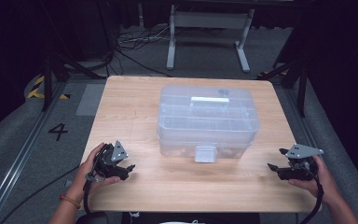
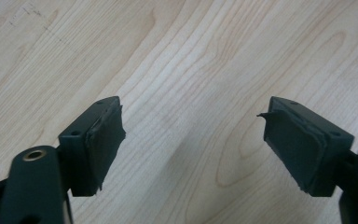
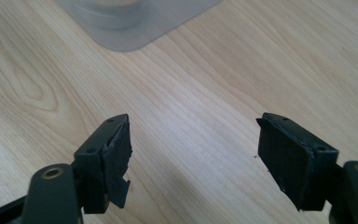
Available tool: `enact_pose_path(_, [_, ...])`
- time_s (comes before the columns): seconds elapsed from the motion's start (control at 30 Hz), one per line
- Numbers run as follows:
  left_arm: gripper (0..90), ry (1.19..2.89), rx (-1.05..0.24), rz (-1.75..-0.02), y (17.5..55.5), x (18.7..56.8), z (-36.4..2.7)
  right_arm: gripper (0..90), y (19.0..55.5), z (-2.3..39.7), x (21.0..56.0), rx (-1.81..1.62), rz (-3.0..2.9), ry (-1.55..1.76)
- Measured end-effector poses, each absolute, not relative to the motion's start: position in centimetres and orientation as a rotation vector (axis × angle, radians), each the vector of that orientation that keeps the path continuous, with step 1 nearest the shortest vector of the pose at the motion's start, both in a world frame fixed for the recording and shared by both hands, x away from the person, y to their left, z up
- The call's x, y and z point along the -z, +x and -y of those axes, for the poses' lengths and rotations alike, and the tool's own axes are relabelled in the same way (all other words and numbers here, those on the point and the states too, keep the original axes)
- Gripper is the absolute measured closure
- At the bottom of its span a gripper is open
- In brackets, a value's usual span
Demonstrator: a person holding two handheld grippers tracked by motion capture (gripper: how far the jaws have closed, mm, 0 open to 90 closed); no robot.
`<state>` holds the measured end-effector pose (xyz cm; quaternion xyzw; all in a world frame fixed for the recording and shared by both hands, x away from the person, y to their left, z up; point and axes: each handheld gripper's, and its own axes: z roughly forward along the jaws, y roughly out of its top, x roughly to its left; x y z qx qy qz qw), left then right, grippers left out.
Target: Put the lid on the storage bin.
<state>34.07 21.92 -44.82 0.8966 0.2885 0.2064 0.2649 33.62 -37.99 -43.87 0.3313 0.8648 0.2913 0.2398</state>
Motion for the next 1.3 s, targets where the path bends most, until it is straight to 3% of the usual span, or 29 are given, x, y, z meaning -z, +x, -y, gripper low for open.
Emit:
enact_pose_path(0.5, [18.6, 2.328, -0.488, -0.812, 33.3, 46.1, -24.2, 25.0, 32.6, 40.3, 47.4, -0.874, -2.332, 1.078])
enact_pose_path(0.9, [15.9, 2.239, -0.370, -0.951, 32.7, 48.1, -25.5, 20.8, 31.9, 42.0, 48.8, -0.999, -2.234, 1.243])
enact_pose_path(1.3, [13.9, 2.203, -0.389, -1.010, 32.4, 48.3, -25.4, 17.7, 32.1, 42.0, 48.9, -0.995, -2.241, 1.248])
